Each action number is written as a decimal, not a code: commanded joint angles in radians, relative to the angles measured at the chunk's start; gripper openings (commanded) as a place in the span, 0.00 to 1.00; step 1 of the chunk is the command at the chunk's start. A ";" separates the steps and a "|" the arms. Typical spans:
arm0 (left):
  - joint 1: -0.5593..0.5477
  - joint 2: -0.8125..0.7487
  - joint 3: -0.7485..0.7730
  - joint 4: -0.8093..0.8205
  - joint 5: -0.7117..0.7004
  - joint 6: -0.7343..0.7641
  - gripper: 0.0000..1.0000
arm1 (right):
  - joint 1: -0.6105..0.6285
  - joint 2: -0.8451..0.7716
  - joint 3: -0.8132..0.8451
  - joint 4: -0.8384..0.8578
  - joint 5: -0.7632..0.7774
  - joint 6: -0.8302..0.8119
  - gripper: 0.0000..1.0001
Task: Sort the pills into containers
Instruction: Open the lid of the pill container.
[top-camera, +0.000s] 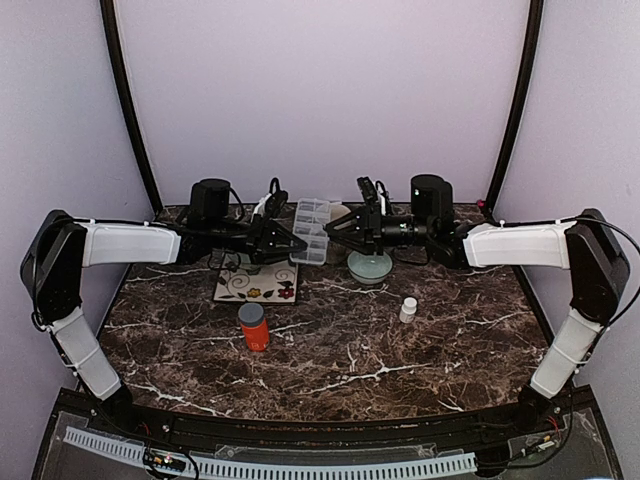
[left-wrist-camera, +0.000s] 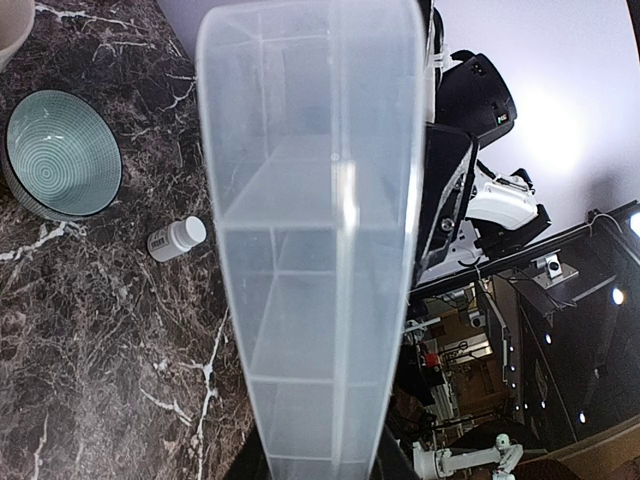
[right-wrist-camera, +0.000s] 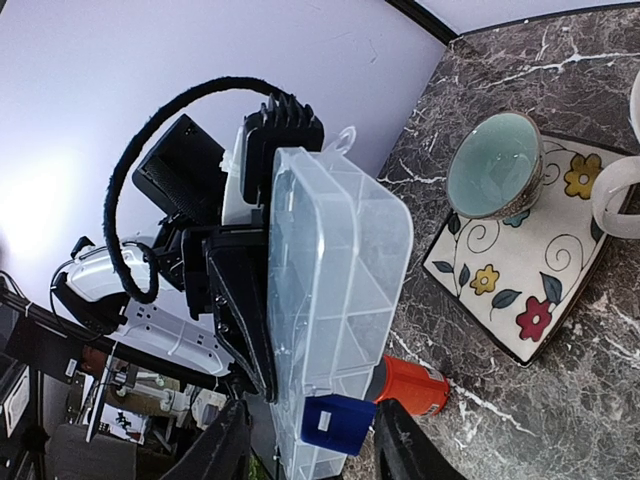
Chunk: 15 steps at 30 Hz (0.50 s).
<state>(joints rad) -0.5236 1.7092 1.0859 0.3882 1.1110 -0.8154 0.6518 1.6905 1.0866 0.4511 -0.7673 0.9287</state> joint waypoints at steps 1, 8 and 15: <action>0.008 -0.003 0.021 0.031 0.024 0.001 0.00 | -0.003 0.008 0.031 0.055 -0.016 0.012 0.40; 0.008 -0.011 0.010 0.032 0.019 -0.001 0.00 | 0.005 0.009 0.036 0.046 -0.016 0.011 0.30; 0.007 -0.017 0.008 0.008 0.001 0.012 0.00 | 0.011 -0.007 0.036 0.021 -0.007 -0.002 0.19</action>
<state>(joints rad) -0.5236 1.7092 1.0859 0.3943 1.1149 -0.8162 0.6529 1.6909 1.0901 0.4541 -0.7662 0.9417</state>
